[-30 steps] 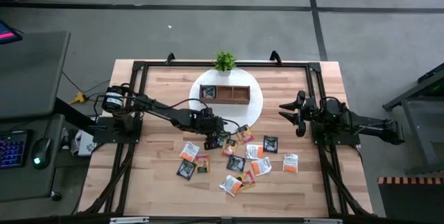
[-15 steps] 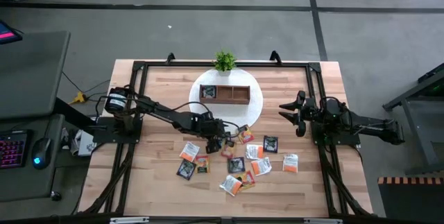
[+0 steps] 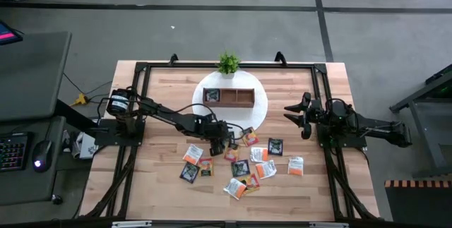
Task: Pick & Place Tea
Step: Put the black tea bag into the left section of the wooden organizer
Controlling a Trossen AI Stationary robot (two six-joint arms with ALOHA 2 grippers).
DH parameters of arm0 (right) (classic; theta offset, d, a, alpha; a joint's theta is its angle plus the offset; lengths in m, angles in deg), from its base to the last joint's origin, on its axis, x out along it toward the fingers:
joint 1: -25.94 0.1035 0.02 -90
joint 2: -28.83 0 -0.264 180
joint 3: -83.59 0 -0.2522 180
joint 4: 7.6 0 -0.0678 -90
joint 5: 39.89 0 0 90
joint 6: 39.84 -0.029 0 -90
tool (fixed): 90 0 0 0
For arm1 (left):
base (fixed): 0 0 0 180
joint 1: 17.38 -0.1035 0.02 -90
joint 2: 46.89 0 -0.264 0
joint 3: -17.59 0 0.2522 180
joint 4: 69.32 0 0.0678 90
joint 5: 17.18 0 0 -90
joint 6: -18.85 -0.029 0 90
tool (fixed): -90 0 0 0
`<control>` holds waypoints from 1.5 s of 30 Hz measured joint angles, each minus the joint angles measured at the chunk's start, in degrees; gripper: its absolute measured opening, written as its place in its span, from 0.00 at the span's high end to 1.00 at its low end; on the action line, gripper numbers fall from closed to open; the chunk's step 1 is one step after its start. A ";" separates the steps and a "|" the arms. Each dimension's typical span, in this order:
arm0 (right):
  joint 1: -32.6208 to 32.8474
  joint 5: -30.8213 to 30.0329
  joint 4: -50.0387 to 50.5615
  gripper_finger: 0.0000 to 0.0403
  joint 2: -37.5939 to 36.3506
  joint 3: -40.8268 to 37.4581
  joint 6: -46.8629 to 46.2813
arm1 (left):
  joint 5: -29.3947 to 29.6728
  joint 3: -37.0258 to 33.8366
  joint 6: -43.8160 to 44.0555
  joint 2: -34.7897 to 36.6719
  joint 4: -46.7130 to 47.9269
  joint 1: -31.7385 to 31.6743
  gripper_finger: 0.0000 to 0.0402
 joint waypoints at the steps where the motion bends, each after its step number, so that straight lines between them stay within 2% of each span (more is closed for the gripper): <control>1: -0.02 0.00 0.00 0.65 0.00 0.00 0.02 | 0.04 -0.04 0.00 0.00 0.02 0.00 0.66; 9: -0.01 0.00 0.00 0.65 0.00 0.00 0.00 | 0.11 -0.04 0.20 -0.04 0.70 -0.09 0.87; 15: -0.02 0.00 0.00 0.65 0.00 0.00 0.02 | 0.11 -0.05 0.20 -0.04 0.94 -0.09 0.98; 20: -0.01 0.00 0.00 0.65 0.00 0.00 0.02 | 1.33 -0.09 0.21 0.53 1.33 -0.04 0.99; 29: -0.02 -0.02 0.00 0.65 0.13 0.00 0.02 | 5.52 1.78 0.00 2.96 9.77 -0.11 1.00; 45: -0.02 0.00 -0.02 0.65 0.39 0.00 0.02 | 4.94 4.68 -0.42 3.08 10.97 -0.13 1.00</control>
